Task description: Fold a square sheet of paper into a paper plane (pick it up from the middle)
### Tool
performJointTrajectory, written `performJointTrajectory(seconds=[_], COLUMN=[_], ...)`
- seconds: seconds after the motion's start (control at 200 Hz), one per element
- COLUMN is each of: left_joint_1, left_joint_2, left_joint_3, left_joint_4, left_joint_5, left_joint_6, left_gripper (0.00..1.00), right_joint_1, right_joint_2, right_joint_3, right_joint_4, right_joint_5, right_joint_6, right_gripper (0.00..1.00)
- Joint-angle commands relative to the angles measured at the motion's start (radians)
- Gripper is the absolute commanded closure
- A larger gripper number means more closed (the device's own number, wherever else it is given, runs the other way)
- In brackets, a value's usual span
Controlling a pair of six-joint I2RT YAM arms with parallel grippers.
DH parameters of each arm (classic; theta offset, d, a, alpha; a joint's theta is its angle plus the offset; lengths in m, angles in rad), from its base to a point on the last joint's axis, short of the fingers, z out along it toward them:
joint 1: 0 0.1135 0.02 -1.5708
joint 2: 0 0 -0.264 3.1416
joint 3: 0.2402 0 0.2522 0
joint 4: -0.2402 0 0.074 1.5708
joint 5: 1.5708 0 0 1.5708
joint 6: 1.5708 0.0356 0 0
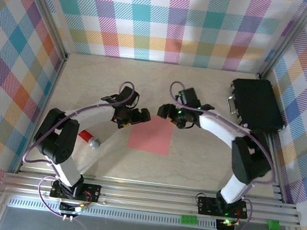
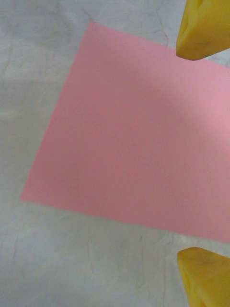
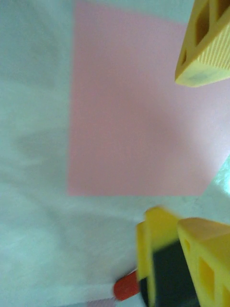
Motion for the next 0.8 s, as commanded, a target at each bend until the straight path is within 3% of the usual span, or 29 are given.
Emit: performJointTrajectory(seconds=[0.0,0.26,0.35,0.795], left_joint_1=[-0.069,-0.205,-0.234,-0.261], left_joint_2=[0.05,0.226,0.279,0.413], left_joint_3=[0.074,0.28,0.331,0.476], left_joint_4=[-0.184,-0.372,-0.394,-0.455], left_joint_5=[-0.1,-0.182,-0.188,-0.227], left_joint_6=[0.032,0.099,0.102,0.094], left_gripper=[0.0,0.03,0.12,0.15], right_joint_1=[-0.065,-0.202,-0.211,-0.214], right_joint_2=[-0.063,-0.164,-0.173,-0.151], right_joint_3=[-0.066,-0.192,-0.205,-0.222], right_joint_4=[-0.104,-0.11,-0.108,-0.088], right_joint_5=[0.116,0.138,0.141,0.123], right_joint_6=[-0.061,-0.074,-0.073,-0.047], right_gripper=[0.21,0.04,0.04,0.04])
